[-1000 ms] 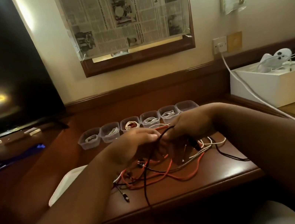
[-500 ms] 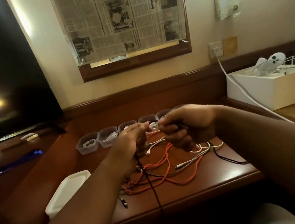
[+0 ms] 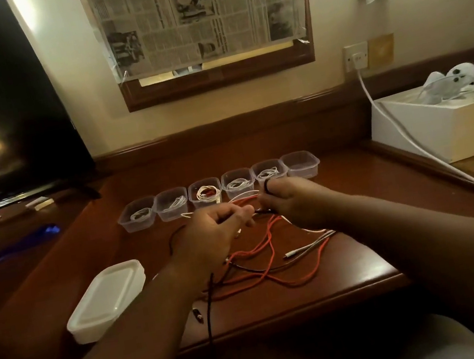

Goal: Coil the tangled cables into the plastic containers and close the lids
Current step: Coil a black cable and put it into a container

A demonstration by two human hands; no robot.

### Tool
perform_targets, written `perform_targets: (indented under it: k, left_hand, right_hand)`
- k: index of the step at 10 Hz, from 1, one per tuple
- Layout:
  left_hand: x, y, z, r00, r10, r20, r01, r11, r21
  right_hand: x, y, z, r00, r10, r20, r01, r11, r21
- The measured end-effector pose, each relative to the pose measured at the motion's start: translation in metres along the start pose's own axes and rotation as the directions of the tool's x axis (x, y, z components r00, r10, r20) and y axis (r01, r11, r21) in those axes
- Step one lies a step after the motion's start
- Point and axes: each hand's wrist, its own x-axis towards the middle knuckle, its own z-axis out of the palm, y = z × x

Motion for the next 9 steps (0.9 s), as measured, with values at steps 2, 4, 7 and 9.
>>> perform_targets:
  k: [2,4,7,9]
  left_hand:
    - [0.011,-0.019,0.006,0.985,-0.16,-0.062,0.106,0.852,-0.513]
    - [-0.004,-0.018,0.037,0.974,-0.224,0.043,0.211,0.813,-0.542]
    - [0.009,-0.01,-0.006,0.994,-0.06,-0.09,0.039,0.975,-0.218]
    - [0.002,-0.014,0.024,0.962,-0.269,0.043,0.234,0.737,-0.633]
  right_hand:
    - [-0.007,-0.026,0.014,0.869,-0.153,0.471,-0.419,0.279,0.864]
    - [0.007,-0.043,0.0,0.99,0.117,-0.075,0.06,0.13,0.99]
    - [-0.004,-0.018,0.023,0.992,0.002,0.124,-0.036,0.961,0.273]
    - [-0.005,-0.05,0.006,0.992,-0.095,0.077,-0.094,-0.192,0.977]
